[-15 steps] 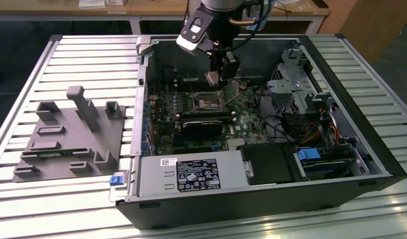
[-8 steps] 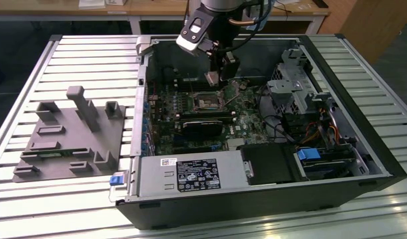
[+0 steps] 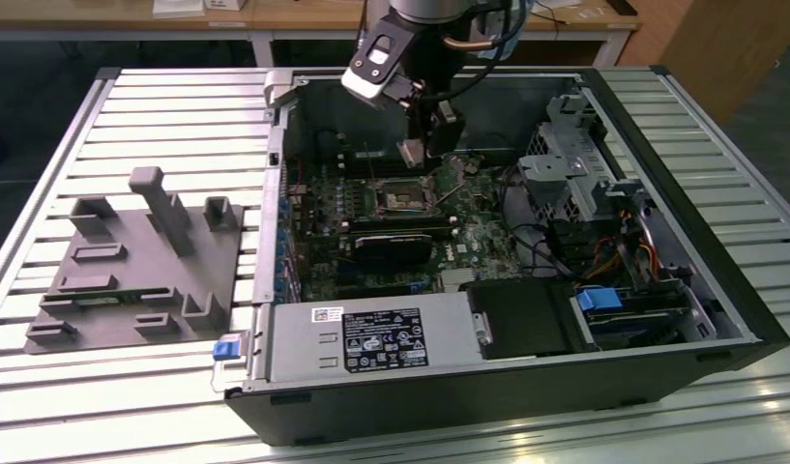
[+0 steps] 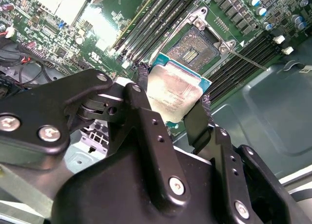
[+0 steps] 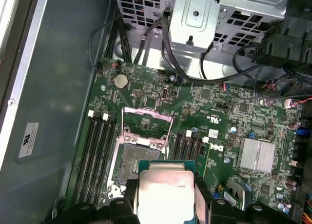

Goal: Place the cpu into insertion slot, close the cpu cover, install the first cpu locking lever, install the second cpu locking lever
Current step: 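Place the cpu into insertion slot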

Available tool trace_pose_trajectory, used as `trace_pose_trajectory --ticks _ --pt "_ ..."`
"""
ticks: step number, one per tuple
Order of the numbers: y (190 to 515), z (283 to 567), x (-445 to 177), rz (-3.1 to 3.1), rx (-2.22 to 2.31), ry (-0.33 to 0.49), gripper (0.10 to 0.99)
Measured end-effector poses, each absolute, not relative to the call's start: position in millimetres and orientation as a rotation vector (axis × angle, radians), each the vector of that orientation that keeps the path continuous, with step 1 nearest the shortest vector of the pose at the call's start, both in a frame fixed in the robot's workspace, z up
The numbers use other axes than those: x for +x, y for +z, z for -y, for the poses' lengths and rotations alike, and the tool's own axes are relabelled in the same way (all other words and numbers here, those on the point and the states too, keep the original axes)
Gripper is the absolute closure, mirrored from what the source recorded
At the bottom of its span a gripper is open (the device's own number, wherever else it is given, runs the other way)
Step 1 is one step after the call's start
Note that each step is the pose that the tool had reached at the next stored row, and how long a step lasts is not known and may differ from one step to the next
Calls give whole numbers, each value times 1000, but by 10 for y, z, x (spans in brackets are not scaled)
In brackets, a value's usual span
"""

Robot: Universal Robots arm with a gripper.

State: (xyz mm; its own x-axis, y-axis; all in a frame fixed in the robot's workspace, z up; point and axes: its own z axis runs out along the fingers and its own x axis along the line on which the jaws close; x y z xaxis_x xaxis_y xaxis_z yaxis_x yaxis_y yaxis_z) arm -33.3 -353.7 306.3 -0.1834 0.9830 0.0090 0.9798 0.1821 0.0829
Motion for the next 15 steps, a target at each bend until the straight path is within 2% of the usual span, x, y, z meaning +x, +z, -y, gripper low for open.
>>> trace_pose_trajectory --ticks 15 --pt "2973 3514 -344 -2261 2106 103 545"
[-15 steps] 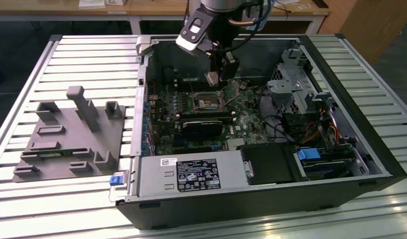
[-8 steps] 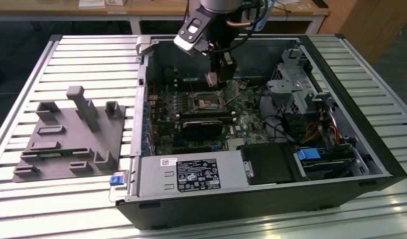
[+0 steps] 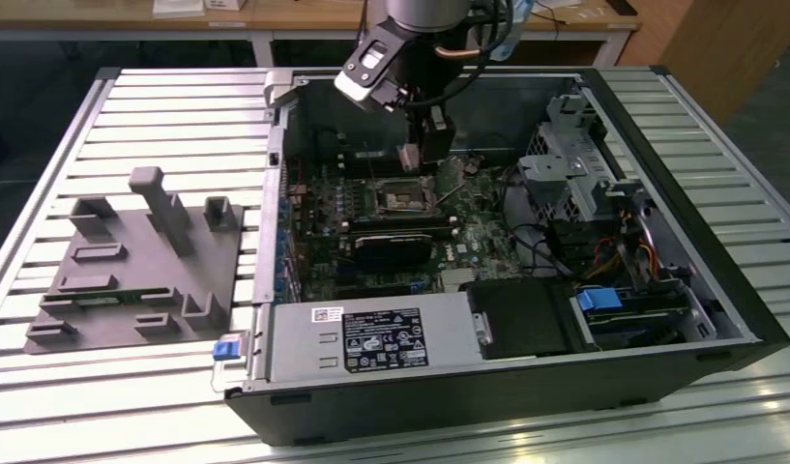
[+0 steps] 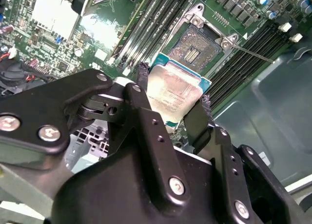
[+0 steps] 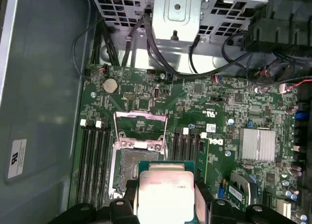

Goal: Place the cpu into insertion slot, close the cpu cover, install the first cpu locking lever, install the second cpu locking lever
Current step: 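Place the cpu into insertion slot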

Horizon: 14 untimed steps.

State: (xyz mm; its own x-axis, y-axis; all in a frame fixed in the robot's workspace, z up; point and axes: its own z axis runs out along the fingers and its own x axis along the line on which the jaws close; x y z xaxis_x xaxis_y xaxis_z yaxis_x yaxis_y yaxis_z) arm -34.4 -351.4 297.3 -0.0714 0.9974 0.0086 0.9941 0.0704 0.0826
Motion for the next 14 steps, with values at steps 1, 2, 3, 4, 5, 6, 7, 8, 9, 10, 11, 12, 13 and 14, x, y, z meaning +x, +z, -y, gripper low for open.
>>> trace_pose_trajectory --ticks 1,2,3,4,5,6,7,8,9,10,11,12,13,14 --pt "2959 3509 -346 -2261 2106 103 545" --pt "2941 3503 -348 -2261 2106 103 545" --pt "2923 3497 -349 -2261 2106 102 545" --pt "2906 3486 -351 -2260 2106 100 545" --pt "2887 3476 -355 -2257 2108 100 545" --pt "2868 3467 -359 -2252 2113 99 545" --pt "2851 3459 -364 -2245 2119 97 545" --pt "2835 3448 -369 -2239 2124 96 545" --pt "2818 3438 -377 -2236 2128 95 545" --pt "2803 3433 -387 -2234 2129 95 545" --pt "2790 3429 -396 -2234 2129 95 545" --pt "2780 3427 -400 -2234 2129 95 545" --pt "2775 3426 -403 -2234 2129 95 545" --pt "2774 3426 -403 -2234 2129 95 545"
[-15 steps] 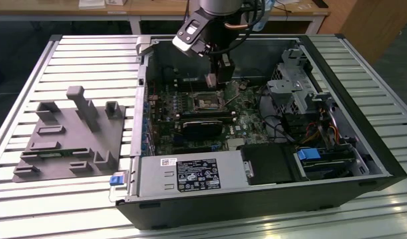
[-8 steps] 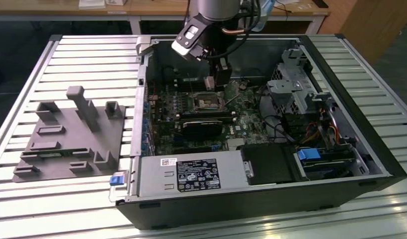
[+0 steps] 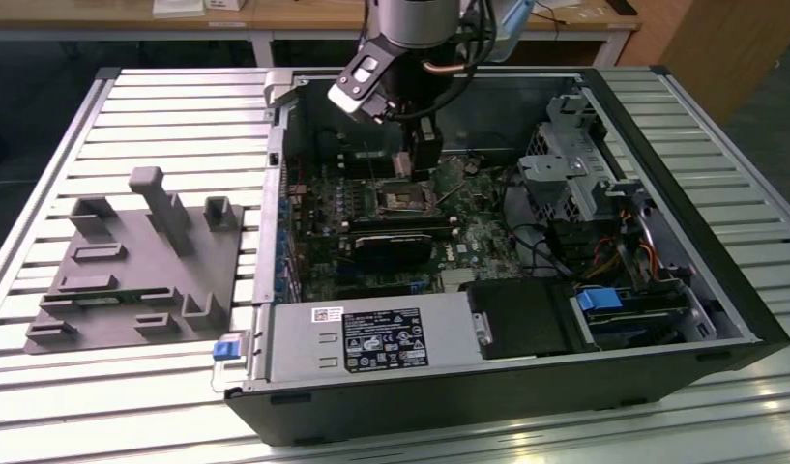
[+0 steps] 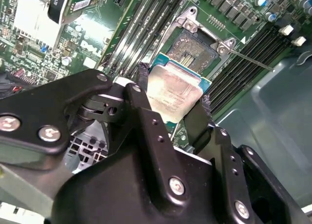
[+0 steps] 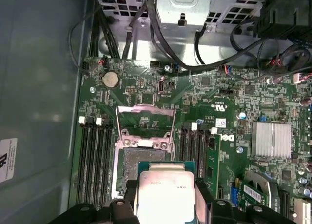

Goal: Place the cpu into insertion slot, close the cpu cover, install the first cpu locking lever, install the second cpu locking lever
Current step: 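Place the cpu into insertion slot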

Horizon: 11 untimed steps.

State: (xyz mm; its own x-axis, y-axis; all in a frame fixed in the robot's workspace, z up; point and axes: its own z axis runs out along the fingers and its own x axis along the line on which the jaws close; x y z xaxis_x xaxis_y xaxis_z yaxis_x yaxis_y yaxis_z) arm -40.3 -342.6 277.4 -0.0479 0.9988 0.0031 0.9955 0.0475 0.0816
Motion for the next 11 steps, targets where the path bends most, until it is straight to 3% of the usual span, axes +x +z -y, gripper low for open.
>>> trace_pose_trajectory --ticks 11 --pt "2656 3386 -425 -2226 2136 94 545"
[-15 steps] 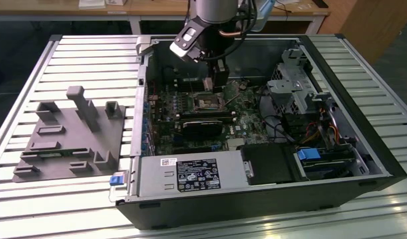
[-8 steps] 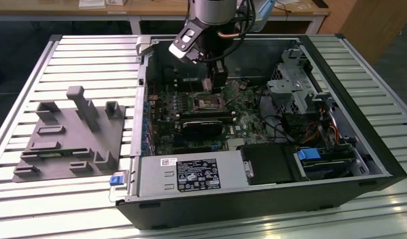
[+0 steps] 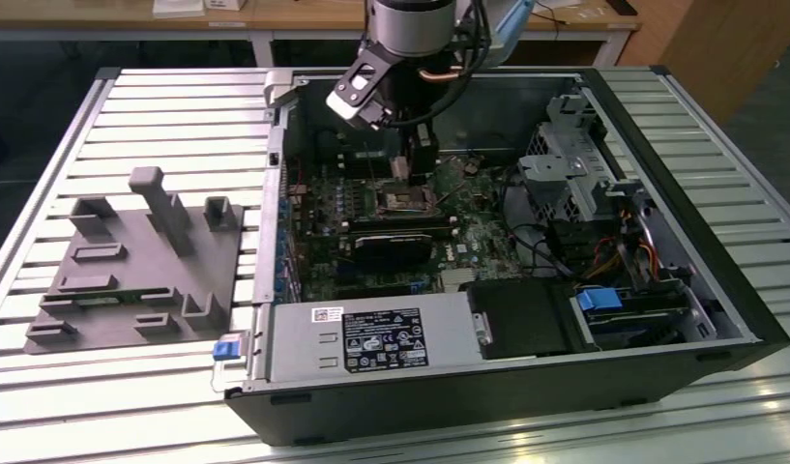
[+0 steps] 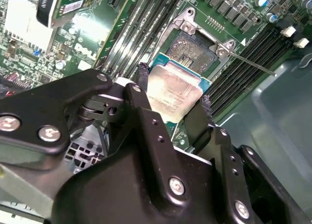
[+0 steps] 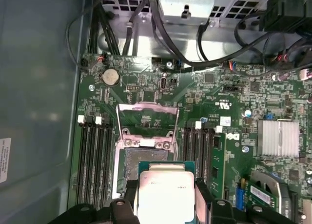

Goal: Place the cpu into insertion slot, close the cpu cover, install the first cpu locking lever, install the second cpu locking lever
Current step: 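Place the cpu into insertion slot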

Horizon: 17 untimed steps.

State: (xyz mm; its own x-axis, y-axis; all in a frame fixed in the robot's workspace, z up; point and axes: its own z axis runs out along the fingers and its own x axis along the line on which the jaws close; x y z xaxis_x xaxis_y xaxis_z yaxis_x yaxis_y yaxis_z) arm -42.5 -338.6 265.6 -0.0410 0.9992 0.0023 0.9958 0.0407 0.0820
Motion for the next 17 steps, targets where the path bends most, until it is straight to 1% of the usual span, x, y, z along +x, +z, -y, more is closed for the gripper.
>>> trace_pose_trajectory --ticks 17 --pt "2584 3369 -436 -2225 2136 92 545"
